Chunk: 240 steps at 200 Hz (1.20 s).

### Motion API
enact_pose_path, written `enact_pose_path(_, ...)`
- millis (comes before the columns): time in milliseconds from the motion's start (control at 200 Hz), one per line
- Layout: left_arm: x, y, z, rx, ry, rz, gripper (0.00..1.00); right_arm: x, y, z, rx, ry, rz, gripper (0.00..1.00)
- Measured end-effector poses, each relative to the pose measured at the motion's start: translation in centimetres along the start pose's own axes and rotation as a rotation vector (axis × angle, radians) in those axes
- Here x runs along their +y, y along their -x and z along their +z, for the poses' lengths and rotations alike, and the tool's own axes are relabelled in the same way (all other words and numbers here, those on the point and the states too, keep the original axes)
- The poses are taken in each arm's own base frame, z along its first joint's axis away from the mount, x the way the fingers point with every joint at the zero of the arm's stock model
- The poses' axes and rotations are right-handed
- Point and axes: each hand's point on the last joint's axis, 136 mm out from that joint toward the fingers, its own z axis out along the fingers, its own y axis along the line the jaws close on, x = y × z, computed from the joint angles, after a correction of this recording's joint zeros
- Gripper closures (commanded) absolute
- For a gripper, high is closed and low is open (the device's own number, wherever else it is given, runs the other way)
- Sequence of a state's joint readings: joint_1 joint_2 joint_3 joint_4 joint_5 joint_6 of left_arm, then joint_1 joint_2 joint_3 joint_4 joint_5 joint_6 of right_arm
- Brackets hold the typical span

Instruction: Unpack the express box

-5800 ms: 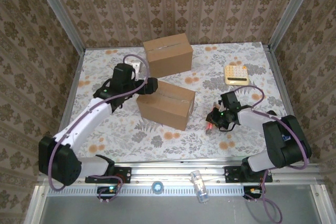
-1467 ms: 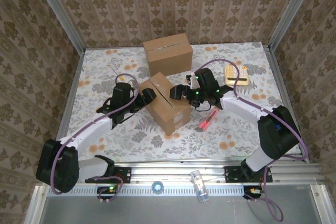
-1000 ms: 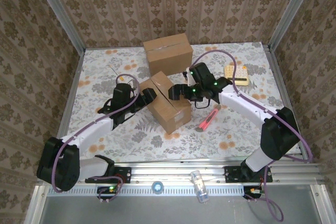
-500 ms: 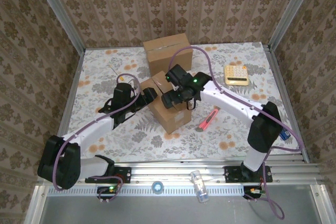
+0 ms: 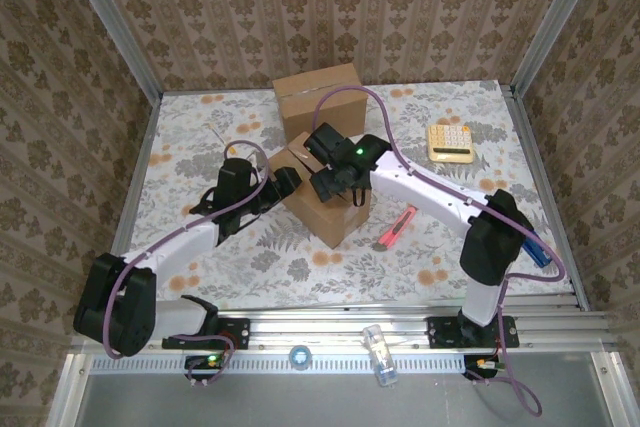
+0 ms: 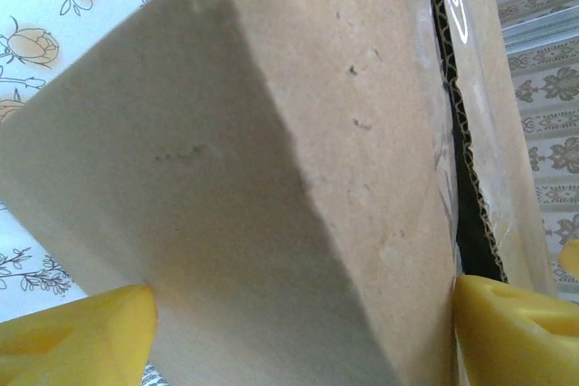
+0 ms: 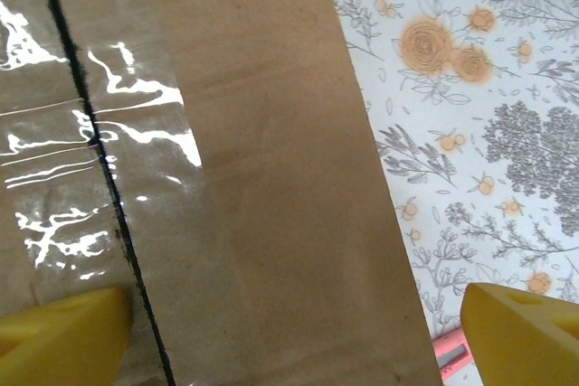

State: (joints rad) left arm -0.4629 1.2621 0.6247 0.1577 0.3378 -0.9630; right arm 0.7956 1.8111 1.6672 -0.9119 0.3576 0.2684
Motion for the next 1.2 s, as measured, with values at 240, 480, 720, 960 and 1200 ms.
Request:
enact_pose_path(240, 0.0, -0.3, 0.3, 0.008, -0.021, -0.001, 0.16, -0.6, 0.5, 0.6, 0.01, -0.061, 0.005, 0.14)
enact_pose_path(480, -0.1, -0.3, 0.9, 0.006, -0.049, 0.003, 0.15, -1.4, 1.2, 1.0, 0.02, -0.135, -0.006, 0.18)
enact_pose_path(720, -0.3, -0.5, 1.1, 0.018, -0.072, 0.008, 0.15, -2.5, 2.2, 0.3, 0.002, -0.219, -0.028, 0.21)
enact_pose_path(960, -0.2, -0.6, 1.1, 0.034, -0.087, 0.004, 0.15, -3.7, 3.5, -1.0, -0.032, -0.257, -0.041, 0.23)
enact_pose_path(1200, -0.1, -0.6, 1.0, 0.049, -0.095, 0.006, 0.15, -4.5, 4.0, -1.1, -0.031, -0.241, -0.038, 0.24)
